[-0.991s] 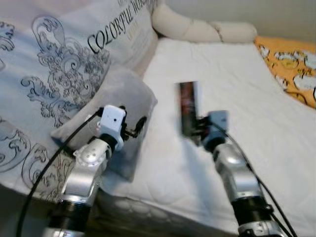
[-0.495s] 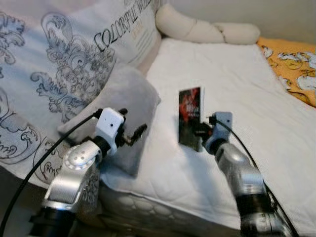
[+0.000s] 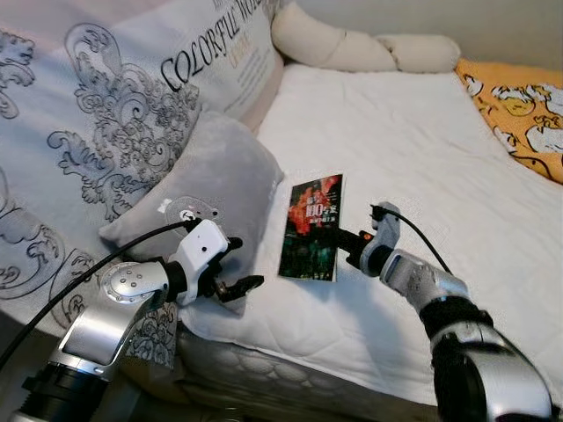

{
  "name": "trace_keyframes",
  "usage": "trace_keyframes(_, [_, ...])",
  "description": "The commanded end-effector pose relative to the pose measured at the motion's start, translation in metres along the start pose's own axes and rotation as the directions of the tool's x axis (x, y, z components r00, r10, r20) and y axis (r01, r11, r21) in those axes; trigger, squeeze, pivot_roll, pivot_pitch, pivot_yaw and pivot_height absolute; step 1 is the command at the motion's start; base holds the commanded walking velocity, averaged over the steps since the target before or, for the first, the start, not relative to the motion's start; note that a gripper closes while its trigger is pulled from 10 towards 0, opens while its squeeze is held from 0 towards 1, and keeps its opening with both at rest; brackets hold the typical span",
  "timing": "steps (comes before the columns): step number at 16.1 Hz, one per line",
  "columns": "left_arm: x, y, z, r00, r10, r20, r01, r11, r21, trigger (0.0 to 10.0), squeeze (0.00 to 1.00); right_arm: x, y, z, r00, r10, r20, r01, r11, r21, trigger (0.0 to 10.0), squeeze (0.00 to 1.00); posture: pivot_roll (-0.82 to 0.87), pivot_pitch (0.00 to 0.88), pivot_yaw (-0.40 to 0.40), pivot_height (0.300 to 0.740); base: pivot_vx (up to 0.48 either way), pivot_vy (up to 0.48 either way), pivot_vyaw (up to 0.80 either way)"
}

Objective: Clean up the room

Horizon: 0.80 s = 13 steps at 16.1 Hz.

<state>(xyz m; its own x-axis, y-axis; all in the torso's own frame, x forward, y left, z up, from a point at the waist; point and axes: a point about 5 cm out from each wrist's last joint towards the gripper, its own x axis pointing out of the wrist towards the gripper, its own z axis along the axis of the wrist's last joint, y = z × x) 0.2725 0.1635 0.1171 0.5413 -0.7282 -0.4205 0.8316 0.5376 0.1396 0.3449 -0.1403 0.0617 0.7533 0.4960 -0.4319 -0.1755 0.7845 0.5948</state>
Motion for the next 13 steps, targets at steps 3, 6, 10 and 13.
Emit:
trace_keyframes(3, [0.000, 0.002, 0.002, 1.000, -0.019, -0.022, 0.019, 1.000, 0.017, 10.0, 0.00, 0.001, -0.012, -0.012, 0.984, -0.160, -0.080, 0.150, 0.981, -0.125, 10.0, 1.00, 0.19, 0.000, 0.032, 0.740, 0.000, 0.000, 0.00])
trace_keyframes(6, [0.000, 0.001, 0.002, 0.999, -0.008, -0.032, 0.008, 1.000, 0.021, 10.0, 0.00, -0.001, -0.020, -0.013, 0.960, -0.267, -0.082, 0.237, 0.933, -0.270, 10.0, 1.00, 0.22, 0.000, 0.009, 0.740, 0.000, 0.000, 0.00])
trace_keyframes(10, [0.003, -0.004, -0.005, 0.999, -0.013, -0.042, 0.012, 1.000, -0.018, 10.0, 0.00, -0.012, -0.038, -0.007, 0.937, -0.348, -0.029, 0.324, 0.897, -0.302, 10.0, 1.00, 0.21, 0.000, 0.004, 0.740, 0.000, 0.000, 0.00])
trace_keyframes(13, [0.003, -0.004, -0.007, 0.999, -0.009, -0.043, 0.008, 1.000, -0.025, 10.0, 0.00, -0.019, -0.047, 0.001, 0.922, -0.387, 0.008, 0.361, 0.855, -0.373, 10.0, 1.00, 0.21, 0.000, 0.004, 0.740, 0.000, 0.000, 0.00])
